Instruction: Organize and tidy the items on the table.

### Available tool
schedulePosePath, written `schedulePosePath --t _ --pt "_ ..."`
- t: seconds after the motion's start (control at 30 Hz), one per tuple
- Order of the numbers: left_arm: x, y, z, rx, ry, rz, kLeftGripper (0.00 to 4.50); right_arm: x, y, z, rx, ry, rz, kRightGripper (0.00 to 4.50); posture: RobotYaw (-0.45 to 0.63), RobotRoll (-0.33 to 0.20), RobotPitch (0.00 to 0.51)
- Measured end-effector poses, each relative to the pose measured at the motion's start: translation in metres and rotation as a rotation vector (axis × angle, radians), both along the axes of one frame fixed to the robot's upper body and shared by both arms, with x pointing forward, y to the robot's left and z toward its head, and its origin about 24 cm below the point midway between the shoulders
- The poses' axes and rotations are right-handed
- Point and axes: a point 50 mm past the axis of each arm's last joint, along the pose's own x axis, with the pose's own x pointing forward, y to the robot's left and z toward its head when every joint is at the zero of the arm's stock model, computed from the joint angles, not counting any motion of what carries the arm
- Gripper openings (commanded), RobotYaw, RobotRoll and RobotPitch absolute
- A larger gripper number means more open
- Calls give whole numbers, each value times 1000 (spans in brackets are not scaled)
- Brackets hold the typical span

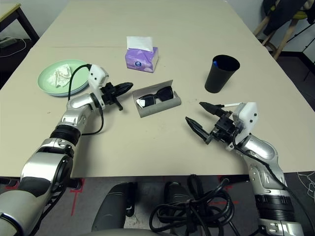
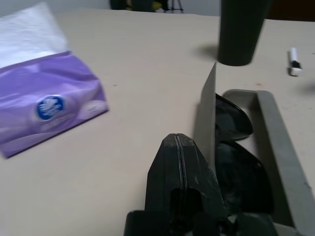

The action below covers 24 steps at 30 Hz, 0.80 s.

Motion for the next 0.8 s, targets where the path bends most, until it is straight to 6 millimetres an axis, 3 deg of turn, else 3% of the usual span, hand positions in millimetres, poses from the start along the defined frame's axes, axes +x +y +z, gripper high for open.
schedulePosePath --t 0.27,0.7,0.8 --pt "-14 -9 -17 41 30 -117 38 -2 -2 -1 -4 -1 -7 4500 -20 0 141" --pt "-23 -9 -19 44 39 -155 38 0 -7 4 -55 -9 -9 4500 -13 0 136" --pt "-23 -9 -17 18 49 -152 616 3 -9 6 -95 33 5 4500 -13 0 132"
